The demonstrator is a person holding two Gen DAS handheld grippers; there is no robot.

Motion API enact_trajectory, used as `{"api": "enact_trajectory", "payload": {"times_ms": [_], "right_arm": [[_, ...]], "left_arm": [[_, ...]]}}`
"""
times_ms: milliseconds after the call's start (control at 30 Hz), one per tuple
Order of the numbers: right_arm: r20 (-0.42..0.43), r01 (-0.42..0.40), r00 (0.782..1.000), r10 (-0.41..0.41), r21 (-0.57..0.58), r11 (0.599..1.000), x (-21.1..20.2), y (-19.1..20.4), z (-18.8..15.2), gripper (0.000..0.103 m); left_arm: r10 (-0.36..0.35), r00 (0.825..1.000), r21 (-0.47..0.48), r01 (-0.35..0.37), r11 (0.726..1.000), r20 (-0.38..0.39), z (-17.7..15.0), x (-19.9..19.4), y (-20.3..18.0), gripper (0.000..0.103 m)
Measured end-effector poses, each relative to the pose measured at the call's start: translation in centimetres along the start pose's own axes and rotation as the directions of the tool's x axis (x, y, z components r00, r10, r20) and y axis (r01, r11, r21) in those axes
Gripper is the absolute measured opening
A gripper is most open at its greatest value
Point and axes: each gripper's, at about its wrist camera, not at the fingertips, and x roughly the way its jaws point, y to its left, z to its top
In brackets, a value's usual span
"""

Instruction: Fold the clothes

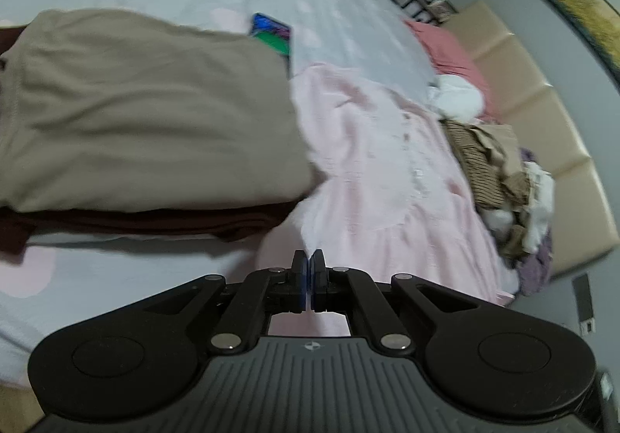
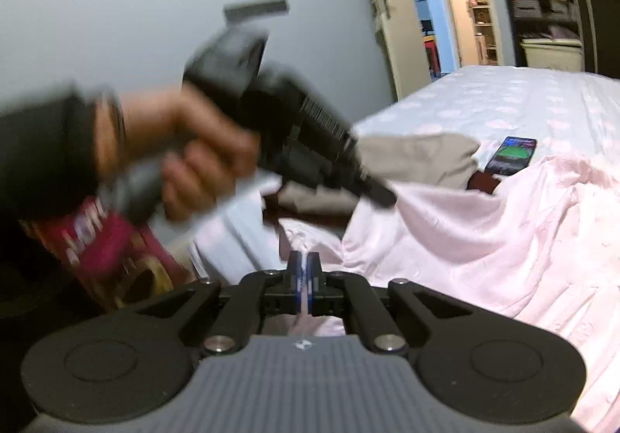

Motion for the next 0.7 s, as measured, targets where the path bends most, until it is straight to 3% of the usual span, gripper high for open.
{"api": "enact_trajectory", "payload": {"times_ms": [200,467,600,700], "right_arm": [[0.081,0.011,0.996,-0.027,0.187,0.982,-5.0,-4.4,2.8,0.003],[0.165,0.016,0.983,-0.085,0.383,0.924,-11.8,-9.9,3.2,0.003],[0.243,-0.003,0.96,-0.14,0.506,0.862,-17.4,-13.8,2.9,0.003],[0.263,0.043,0.93,-0.256,0.613,0.789,-21.2,-17.8,1.1,0.003]], "left_arm": [[-0.052,0.998,0.022,0.051,0.998,0.033,0.4,-0.1,-1.5,0.002],[-0.167,0.985,0.068,0.164,0.984,0.039,2.0,1.8,-6.3,0.003],[-0.22,0.975,0.185,0.212,0.96,0.025,3.5,3.5,-11.8,0.003],[-0.223,0.974,0.255,0.205,0.945,0.044,4.0,4.9,-14.9,0.005]]}}
